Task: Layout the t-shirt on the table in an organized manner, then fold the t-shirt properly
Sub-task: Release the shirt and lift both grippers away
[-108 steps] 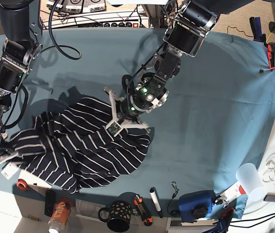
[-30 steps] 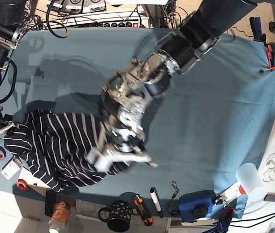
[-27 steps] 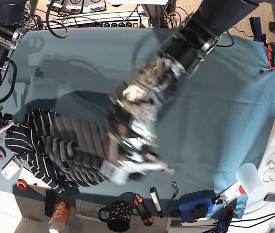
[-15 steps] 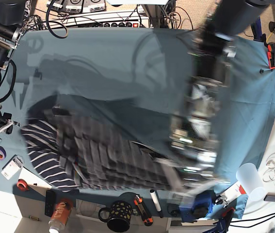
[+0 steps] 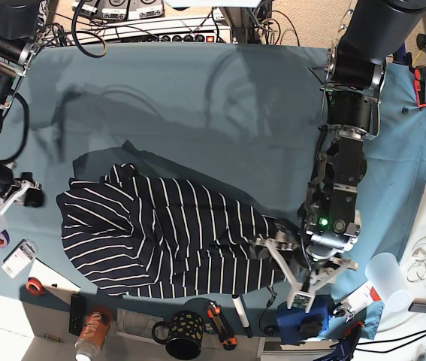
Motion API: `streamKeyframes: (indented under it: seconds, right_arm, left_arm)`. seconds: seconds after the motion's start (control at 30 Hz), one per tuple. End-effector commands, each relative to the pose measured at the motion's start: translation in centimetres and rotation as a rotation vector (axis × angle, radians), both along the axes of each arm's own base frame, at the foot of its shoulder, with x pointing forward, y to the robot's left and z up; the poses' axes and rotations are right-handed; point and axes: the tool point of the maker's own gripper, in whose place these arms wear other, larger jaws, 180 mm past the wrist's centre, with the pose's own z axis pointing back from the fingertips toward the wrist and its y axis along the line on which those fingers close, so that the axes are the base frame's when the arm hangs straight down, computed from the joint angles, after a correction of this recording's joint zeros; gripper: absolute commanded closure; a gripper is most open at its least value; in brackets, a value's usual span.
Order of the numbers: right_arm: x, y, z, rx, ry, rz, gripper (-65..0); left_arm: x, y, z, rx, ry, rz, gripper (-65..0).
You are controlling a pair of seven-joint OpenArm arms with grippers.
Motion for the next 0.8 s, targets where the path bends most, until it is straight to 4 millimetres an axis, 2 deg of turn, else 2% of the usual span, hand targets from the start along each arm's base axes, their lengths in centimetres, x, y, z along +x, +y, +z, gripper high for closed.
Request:
streamKeyframes:
  seconds: [0.0,0.17,0.37,0.57,0.63,0.77]
  right_arm:
    - [1.3,0.1,3.0,0.034,-0.092,0.005,-15.7]
    - [2.0,5.0,3.6,0.209,-0.125,0.088,-15.7]
    - [3.1,10.7,4.6,0.261,-0.201,0.171,-15.7]
    - [3.3,14.5,6.6,0.064,-0.269,0.268,-15.8]
    - [3.4,15.7,6.1,-0.033,-0.253,0.317,-15.8]
    - [4.4,18.1,3.6,-0.261,-0.241,0.400,-15.8]
  left_arm:
    - [0.8,-0.2,3.2,-0.012,-0.088,-0.007,-31.7]
    - [-0.3,-0.4,3.8,-0.016,-0.107,-0.015,-31.7]
    - [-2.8,-0.3,1.7,-0.004,-0.075,-0.011,-31.8]
    - [-5.9,0.4,-0.2,0.022,-0.053,0.010,-31.8]
    - [-6.9,0.4,-1.1,0.018,-0.036,0.008,-31.8]
    - [-8.6,0.4,-3.0,0.016,0.013,0.007,-31.7]
